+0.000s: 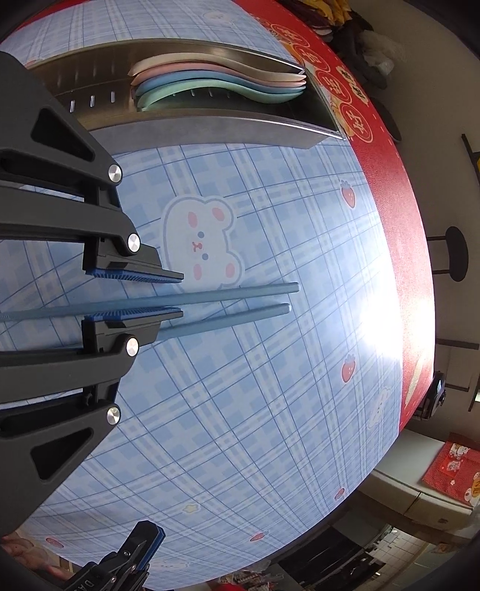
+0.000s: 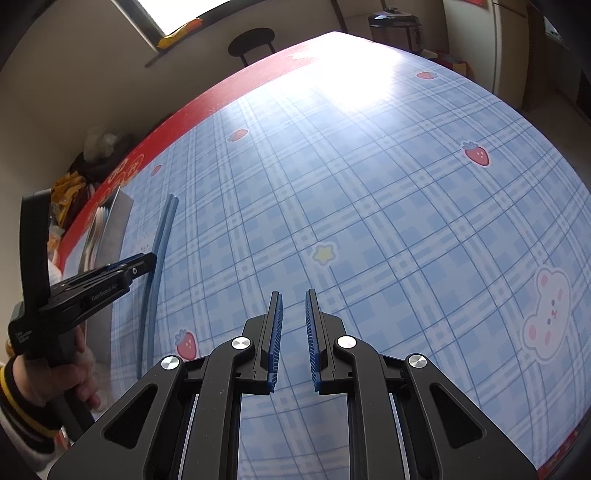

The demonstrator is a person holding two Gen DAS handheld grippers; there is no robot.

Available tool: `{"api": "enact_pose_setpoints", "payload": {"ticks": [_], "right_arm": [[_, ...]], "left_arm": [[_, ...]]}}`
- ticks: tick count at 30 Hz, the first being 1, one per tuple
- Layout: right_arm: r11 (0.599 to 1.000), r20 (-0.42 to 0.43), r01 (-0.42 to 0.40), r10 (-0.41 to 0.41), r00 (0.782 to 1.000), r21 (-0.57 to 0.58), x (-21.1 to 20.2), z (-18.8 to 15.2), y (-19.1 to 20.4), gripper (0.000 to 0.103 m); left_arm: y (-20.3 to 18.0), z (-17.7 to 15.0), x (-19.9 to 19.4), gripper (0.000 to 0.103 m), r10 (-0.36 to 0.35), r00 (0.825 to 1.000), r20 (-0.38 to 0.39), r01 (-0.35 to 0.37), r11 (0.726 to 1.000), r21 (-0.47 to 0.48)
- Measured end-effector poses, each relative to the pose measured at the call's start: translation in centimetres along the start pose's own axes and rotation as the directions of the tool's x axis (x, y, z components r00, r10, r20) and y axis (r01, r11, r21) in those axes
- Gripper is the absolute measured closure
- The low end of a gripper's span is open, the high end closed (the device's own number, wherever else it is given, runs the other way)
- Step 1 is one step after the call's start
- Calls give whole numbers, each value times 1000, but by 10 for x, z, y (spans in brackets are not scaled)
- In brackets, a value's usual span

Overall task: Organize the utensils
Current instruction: 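Lift one blue chopstick with the left tool toward the basket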

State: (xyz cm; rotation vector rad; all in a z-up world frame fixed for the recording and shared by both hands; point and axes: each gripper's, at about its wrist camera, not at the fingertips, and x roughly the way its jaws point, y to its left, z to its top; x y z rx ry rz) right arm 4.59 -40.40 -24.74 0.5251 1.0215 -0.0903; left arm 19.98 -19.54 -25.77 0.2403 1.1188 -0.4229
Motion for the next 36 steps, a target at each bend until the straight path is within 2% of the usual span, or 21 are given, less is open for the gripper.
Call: {"api": "enact_pose_setpoints", "payload": {"ticks": [4, 9, 18, 24, 30, 36], "right_arm": [[1000, -1, 3, -3, 1000, 0, -1, 0, 0, 89], [1000, -3, -2, 2, 1000, -7, -1, -1, 4, 89], [999, -6, -12, 12, 1000, -31, 5, 5, 19, 89], [994, -4, -15, 15, 1000, -112, 14, 8, 49, 89], [981, -16, -41, 39, 999, -191, 26, 9, 85, 86], [957, -18, -48, 44, 999, -287, 42, 5, 123, 86]], "left_arm": [[7, -3, -2, 97, -21, 1000, -3, 20, 999, -40], [5, -12, -8, 97, 13, 1000, -19, -14, 999, -42], [24, -48, -52, 97, -38, 999, 19, 41, 987, -158], [34, -68, -84, 97, -49, 997, 64, 60, 982, -181], [55, -76, -115, 97, 0, 990, 140, 28, 980, -198], [84, -90, -129, 97, 33, 987, 155, 8, 966, -257]]}}
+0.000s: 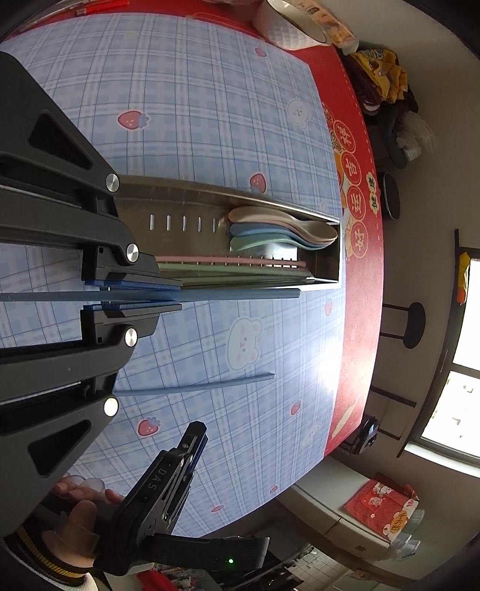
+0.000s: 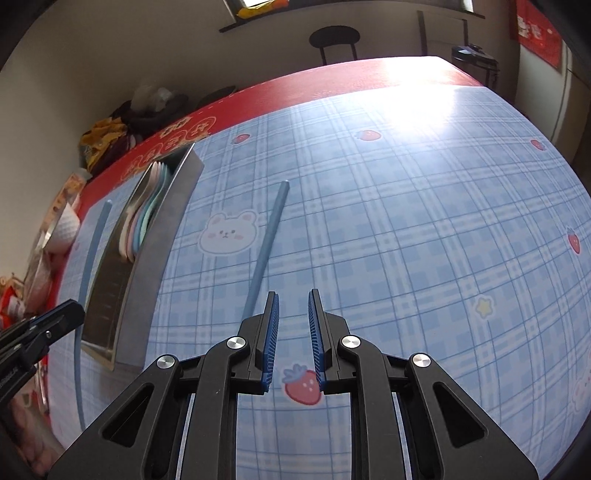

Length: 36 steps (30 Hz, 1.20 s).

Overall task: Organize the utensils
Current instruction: 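Lift one blue chopstick with the left tool toward the basket, then lower the blue chopstick into the basket with the left tool while the right tool grasps the other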

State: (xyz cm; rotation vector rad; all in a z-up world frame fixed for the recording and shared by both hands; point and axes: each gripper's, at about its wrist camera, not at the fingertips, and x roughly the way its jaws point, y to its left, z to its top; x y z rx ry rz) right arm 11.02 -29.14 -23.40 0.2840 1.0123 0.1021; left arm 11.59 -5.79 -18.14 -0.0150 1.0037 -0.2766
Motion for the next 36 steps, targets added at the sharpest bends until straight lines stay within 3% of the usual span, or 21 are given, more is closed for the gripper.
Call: {"api": "enact_pose_setpoints", "payload": {"ticks": [10, 18, 27, 36], "right_arm": [[994, -34, 108, -109, 993, -35, 42, 19, 28, 83], [970, -19, 187, -193, 981, -158, 49, 20, 50, 84], [973, -42, 119, -130, 991, -195, 37, 2, 48, 95], [985, -55, 60, -70, 996, -159, 22, -19, 36, 97]], "left_arm": [[39, -5, -9, 97, 6, 1000, 16, -4, 996, -85], [55, -9, -9, 97, 5, 1000, 13, -3, 992, -123], [54, -10, -10, 97, -7, 1000, 10, 9, 992, -129], [45, -9, -8, 97, -21, 1000, -7, 20, 993, -116]]}}
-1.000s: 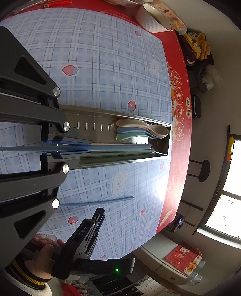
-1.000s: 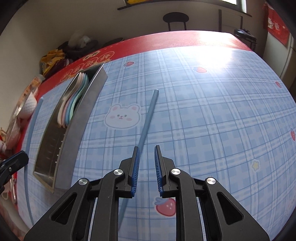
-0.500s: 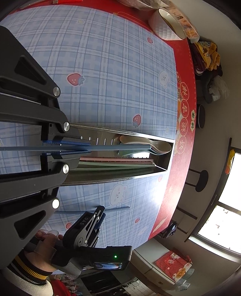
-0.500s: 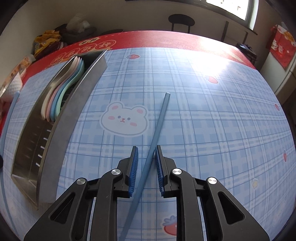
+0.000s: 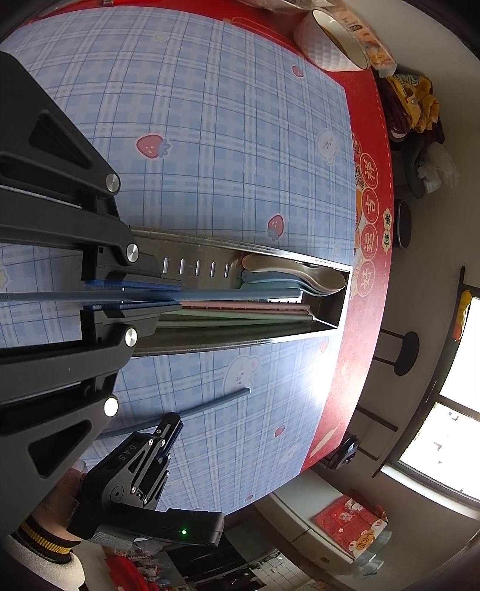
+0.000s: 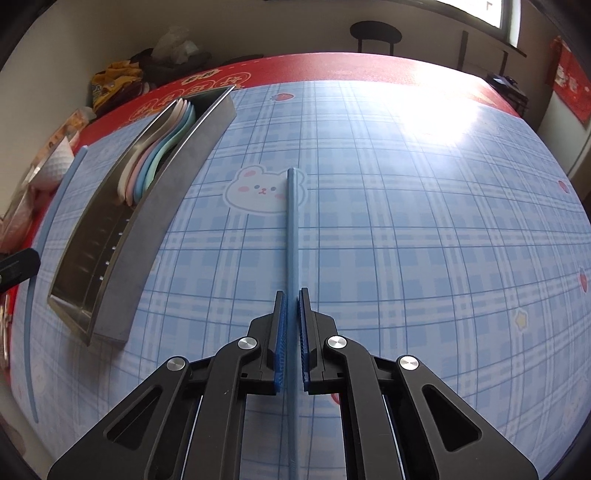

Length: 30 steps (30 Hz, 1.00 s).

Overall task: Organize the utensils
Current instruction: 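Lower the blue chopstick into the basket with the left tool while the right tool grasps the other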

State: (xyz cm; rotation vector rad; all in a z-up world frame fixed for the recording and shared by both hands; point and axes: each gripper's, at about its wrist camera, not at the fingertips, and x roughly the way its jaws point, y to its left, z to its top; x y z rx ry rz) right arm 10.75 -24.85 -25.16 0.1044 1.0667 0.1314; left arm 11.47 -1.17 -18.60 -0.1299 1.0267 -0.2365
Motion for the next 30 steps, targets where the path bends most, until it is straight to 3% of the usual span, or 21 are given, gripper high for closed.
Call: {"api": "enact_pose_setpoints", "payload": {"ticks": [11, 22, 30], "right_arm": [[999, -15, -26, 27, 1000, 32, -10, -13, -3, 97], [994, 52, -98, 95, 994, 47, -34, -9, -3, 97], [991, -19, -96, 99, 995, 97, -18, -15, -11, 97]], "left_arm": [[-2, -2, -1, 97, -5, 1000, -14, 5, 1000, 6], [-6, -2, -1, 97, -8, 1000, -15, 8, 1000, 11], [-8, -2, 1, 97, -9, 1000, -22, 10, 1000, 15]]}}
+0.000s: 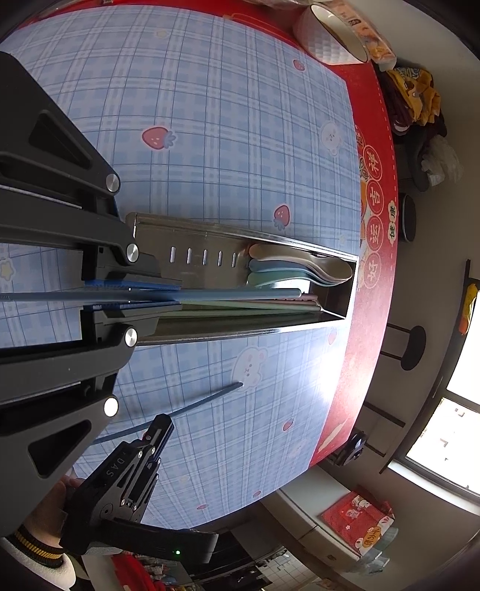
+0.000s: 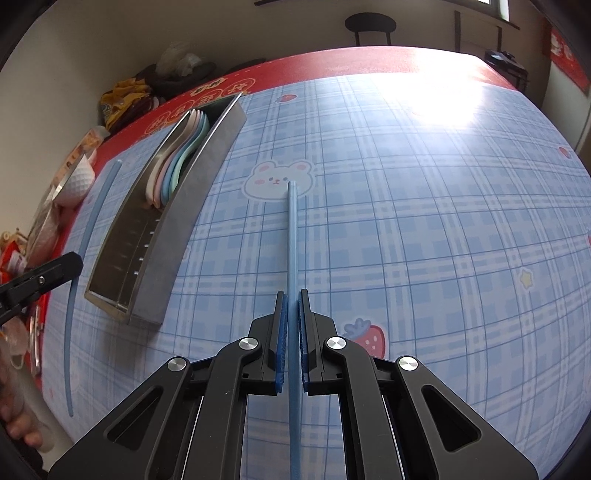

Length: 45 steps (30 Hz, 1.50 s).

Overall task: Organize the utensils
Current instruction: 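Lower the blue chopstick into the basket with the left tool while the right tool grasps the other, then open the left tool and withdraw while the right tool lifts the blue chopstick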

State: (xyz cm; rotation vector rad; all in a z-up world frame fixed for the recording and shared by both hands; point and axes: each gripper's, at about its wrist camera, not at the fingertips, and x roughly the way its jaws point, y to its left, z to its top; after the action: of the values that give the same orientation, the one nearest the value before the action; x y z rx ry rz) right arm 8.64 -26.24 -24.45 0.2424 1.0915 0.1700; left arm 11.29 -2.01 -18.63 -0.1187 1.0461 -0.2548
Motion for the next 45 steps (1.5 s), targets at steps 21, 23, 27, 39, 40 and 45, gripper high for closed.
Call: {"api": "enact_pose_setpoints", "payload": {"ticks": [21, 23, 27, 39, 40, 45], "right_arm": [[990, -96, 101, -111, 989, -101, 24, 19, 28, 95], [995, -112, 78, -86, 990, -68, 25, 21, 23, 95], [993, -116, 85, -95, 989, -85, 26, 21, 25, 95], [997, -132, 57, -64, 989, -55, 27, 22, 19, 96], [997, -133, 51, -57, 990, -49, 26, 22, 18, 96], [1000, -130, 27, -25, 991, 7, 25, 23, 11, 97]], "left_arm": [[6, 0, 4, 97, 3, 1000, -10, -3, 1000, -11], [5, 0, 4, 97, 2, 1000, -10, -2, 1000, -12], [4, 1, 5, 97, 0, 1000, -10, -1, 1000, -8], [2, 3, 8, 97, -1, 1000, -16, 1, 1000, -5], [1, 3, 9, 97, -1, 1000, -16, 1, 1000, -5], [3, 4, 12, 97, -3, 1000, -23, 3, 1000, -9]]}}
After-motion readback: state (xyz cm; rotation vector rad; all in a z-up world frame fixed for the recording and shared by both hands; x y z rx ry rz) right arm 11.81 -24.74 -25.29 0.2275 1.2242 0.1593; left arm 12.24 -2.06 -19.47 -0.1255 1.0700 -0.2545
